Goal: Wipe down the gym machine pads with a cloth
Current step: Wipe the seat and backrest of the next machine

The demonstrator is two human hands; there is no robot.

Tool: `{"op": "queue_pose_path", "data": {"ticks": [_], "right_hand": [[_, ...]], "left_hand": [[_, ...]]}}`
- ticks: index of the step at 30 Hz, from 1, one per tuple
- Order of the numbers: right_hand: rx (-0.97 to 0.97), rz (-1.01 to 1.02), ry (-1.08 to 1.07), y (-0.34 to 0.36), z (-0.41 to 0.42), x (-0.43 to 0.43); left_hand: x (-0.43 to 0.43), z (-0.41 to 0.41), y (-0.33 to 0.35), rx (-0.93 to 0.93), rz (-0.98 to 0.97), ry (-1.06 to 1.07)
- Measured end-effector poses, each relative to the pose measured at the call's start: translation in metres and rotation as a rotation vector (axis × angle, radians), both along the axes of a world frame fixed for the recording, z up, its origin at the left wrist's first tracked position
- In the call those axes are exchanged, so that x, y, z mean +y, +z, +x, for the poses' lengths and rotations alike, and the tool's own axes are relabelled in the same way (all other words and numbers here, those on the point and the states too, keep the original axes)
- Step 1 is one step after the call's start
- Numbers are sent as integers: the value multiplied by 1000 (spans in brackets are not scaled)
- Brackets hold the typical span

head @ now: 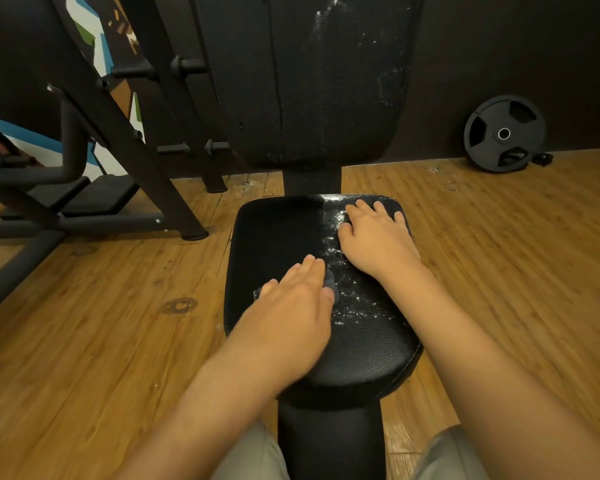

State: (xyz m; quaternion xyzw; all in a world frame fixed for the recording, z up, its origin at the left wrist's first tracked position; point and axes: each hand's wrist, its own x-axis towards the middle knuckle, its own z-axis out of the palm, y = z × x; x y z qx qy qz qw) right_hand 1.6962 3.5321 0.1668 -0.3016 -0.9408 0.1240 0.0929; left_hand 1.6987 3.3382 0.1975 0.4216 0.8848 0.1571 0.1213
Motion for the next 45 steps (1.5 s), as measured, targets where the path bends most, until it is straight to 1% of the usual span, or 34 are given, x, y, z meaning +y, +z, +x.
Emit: {"op": "queue_pose_path", "data": {"ticks": [2, 5, 8, 9, 10, 13, 14, 16, 18, 21, 27, 30, 33, 36, 38, 41, 42, 45], "right_hand": [[-1, -5, -2, 1, 0, -1], [7, -9, -1, 1, 1, -1], [11, -5, 5, 1, 1, -1], [10, -4, 4, 0, 1, -1], [9, -2, 3, 0, 1, -1], [6, -3, -2, 1, 0, -2], [5, -2, -3, 1, 0, -2], [5, 0, -6, 1, -1, -2], [2, 0, -6, 1, 0, -2], [-1, 1, -2, 2, 0, -2], [-1, 2, -3, 1, 0, -1], [7, 1, 1, 1, 0, -2], [5, -7, 2, 1, 1, -2], [6, -11, 6, 2, 2, -1], [5, -11, 5, 1, 1, -1], [13, -26, 6, 1, 2, -2], [26, -37, 9, 2, 3, -3], [126, -91, 25, 10, 11, -11]], "left_hand": [[5, -21, 10, -143, 36, -24], [8, -51, 18, -217, 149, -2], [5, -71, 24, -372, 272, 28], [2, -76, 24, -363, 295, 25], [-1, -78, 22, -310, 267, 12], [-6, -72, 9, -155, 44, -70], [-6, -66, 3, -109, 7, -87], [-10, -51, -7, -24, 19, -70], [-16, -31, -12, 22, 30, -23], [-26, -1, -16, 147, -13, 54], [-9, 0, -21, 206, -68, 104], [-9, 3, -24, 223, -65, 121], [-19, 16, -24, 203, -44, 118], [-23, 30, -24, 212, -99, 136], [-20, 30, -21, 179, -115, 148], [-19, 16, -9, 61, -95, 90], [-20, 5, -6, 48, -83, 72], [-18, -44, -3, 102, -65, 96]]}}
